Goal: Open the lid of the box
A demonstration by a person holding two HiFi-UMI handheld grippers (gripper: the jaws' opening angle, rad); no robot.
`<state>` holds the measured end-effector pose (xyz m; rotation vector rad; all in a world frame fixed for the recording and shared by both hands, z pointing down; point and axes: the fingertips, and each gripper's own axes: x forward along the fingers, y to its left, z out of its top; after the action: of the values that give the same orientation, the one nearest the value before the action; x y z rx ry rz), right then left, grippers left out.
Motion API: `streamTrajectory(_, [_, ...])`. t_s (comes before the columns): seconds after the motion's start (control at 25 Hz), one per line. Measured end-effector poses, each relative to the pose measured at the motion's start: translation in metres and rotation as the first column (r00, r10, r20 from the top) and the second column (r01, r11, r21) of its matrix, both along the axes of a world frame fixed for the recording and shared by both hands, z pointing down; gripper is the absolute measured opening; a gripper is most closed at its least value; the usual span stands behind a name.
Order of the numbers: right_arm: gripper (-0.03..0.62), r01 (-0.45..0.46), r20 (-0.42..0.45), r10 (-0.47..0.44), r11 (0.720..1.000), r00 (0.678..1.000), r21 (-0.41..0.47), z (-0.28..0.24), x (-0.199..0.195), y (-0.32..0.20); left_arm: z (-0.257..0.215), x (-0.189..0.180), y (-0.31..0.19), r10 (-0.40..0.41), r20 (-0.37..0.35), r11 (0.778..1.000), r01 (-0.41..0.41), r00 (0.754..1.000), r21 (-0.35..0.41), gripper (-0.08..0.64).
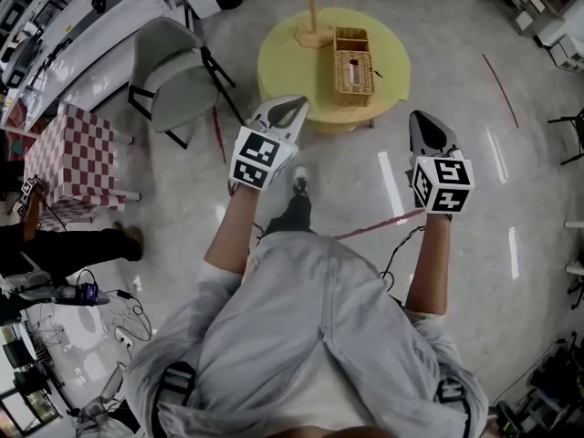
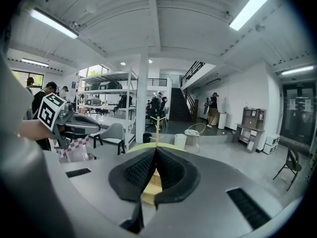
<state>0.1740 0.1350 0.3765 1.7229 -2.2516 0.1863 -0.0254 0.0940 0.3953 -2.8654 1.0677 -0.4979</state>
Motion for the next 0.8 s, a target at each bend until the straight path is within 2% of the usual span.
streamTrajectory(0.4, [0.023, -0.011, -0.037, 0.011, 1.0, 0.999, 0.0, -0.003, -0.003, -0.11, 0.001, 0.005, -0.122, 0.029, -0.008, 0.999, -0.029, 1.0, 0.02, 0.029])
streamTrajectory(0.8, [0.023, -0.028, -0.085, 0.027, 1.0, 0.996, -0.015, -0.004, -0.01, -0.205, -0.002, 0.009, -0.225, 0.091, -0.021, 0.996, -0.092, 0.996, -0.008, 0.029])
